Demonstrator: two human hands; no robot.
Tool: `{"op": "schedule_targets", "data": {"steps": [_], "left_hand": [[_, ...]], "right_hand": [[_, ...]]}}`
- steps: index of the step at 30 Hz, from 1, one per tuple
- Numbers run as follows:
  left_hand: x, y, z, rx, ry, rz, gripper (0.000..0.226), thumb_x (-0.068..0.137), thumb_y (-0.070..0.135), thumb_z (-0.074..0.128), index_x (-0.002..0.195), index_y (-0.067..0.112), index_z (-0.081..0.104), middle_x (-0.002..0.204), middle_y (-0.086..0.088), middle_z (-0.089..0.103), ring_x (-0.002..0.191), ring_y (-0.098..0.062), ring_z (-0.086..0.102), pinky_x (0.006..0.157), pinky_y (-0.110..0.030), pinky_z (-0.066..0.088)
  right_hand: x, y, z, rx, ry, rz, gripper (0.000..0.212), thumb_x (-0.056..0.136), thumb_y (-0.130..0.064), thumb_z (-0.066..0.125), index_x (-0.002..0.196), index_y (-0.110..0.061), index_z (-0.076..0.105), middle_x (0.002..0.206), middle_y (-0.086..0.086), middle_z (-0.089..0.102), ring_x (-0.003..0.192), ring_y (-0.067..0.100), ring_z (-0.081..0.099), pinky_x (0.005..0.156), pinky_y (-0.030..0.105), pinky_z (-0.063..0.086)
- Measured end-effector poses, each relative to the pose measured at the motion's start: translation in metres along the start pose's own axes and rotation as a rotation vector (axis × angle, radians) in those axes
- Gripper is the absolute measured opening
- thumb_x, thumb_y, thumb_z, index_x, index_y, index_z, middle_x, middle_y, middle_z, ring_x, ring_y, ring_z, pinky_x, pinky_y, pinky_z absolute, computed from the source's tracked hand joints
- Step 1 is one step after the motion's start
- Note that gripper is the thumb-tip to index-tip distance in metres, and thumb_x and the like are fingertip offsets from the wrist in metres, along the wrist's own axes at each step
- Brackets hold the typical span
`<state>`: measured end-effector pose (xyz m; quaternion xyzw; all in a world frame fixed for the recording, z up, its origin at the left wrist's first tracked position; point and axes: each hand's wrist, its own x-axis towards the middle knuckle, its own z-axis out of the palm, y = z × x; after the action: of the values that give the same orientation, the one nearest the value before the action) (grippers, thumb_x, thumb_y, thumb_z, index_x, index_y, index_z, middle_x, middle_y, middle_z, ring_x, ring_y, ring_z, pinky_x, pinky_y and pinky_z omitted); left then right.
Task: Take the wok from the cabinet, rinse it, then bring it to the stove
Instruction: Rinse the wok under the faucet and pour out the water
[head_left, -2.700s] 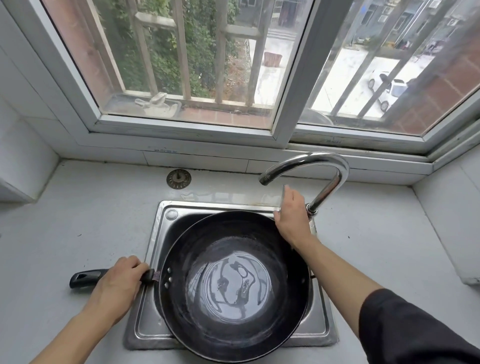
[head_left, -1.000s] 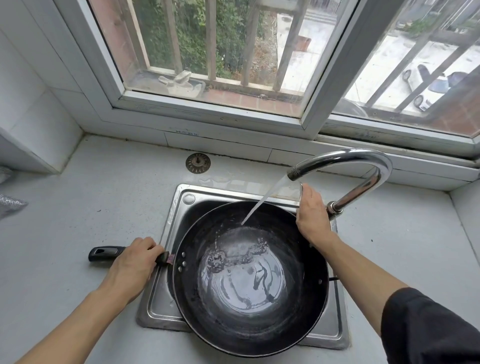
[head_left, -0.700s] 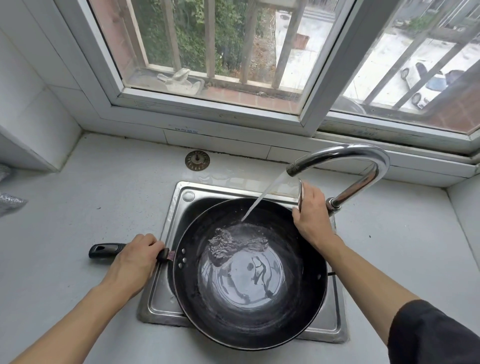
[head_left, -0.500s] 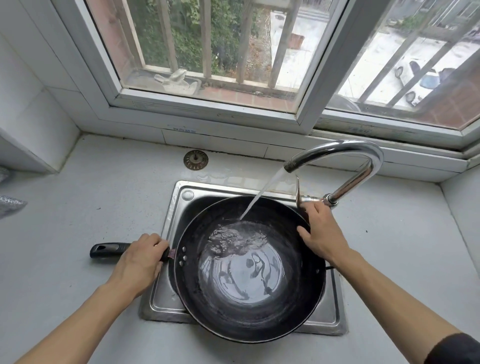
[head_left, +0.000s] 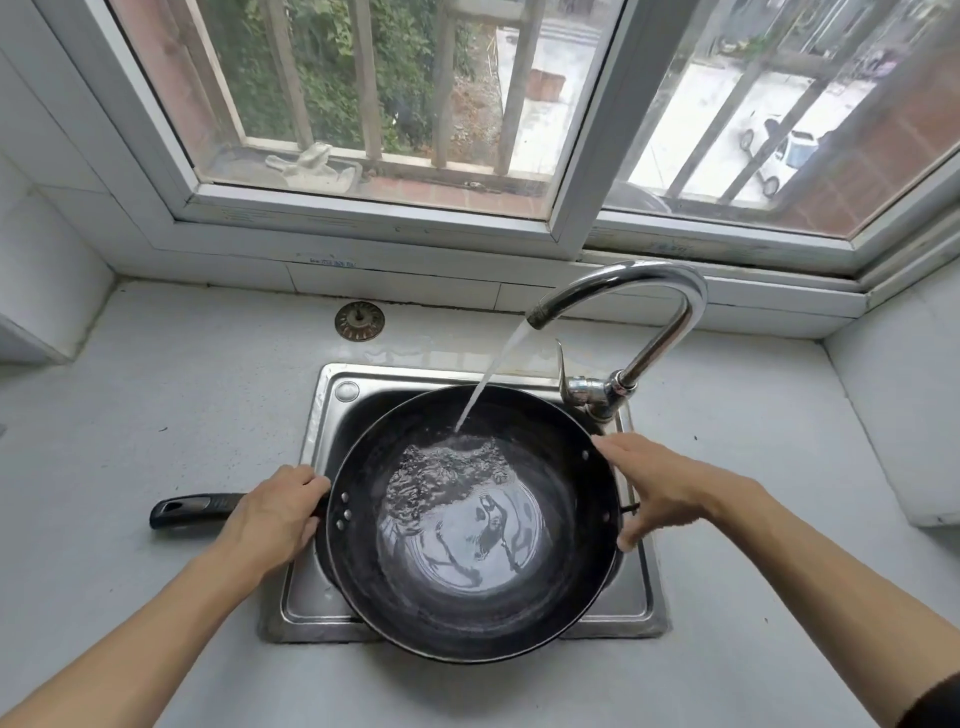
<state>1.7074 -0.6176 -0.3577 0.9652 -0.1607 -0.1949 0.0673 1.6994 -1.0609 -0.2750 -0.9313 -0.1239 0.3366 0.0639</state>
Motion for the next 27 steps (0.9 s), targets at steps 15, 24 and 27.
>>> {"op": "schedule_targets", "data": {"steps": [15,24,27], "left_hand": [[-0.008,0.013,-0.013,0.026,0.061,-0.009,0.021,0.084,0.02,0.056,0.104,0.017,0.058,0.103,0.0,0.054,0.1,-0.021,0.05,0.073,-0.034,0.049],[-0.016,0.031,-0.036,0.14,0.138,-0.001,0.015,0.079,0.008,0.061,0.094,0.009,0.062,0.094,-0.008,0.057,0.093,-0.029,0.052,0.066,-0.041,0.049],[-0.021,0.028,-0.045,0.201,0.173,-0.016,0.018,0.072,-0.001,0.066,0.087,0.007,0.064,0.087,-0.01,0.059,0.085,-0.032,0.053,0.058,-0.04,0.048]], "right_hand": [[0.024,0.009,0.025,-0.264,0.067,0.046,0.078,0.06,-0.041,0.089,0.123,-0.017,0.048,0.125,0.002,0.051,0.117,0.023,0.045,0.101,0.033,0.041],[0.035,0.016,0.045,-0.124,0.128,0.044,0.073,0.056,-0.039,0.088,0.118,-0.022,0.052,0.118,-0.002,0.053,0.111,0.019,0.046,0.097,0.03,0.043],[0.039,0.011,0.053,-0.066,0.156,0.027,0.074,0.054,-0.035,0.087,0.118,-0.023,0.052,0.112,-0.003,0.053,0.108,0.017,0.046,0.095,0.029,0.044]]}}
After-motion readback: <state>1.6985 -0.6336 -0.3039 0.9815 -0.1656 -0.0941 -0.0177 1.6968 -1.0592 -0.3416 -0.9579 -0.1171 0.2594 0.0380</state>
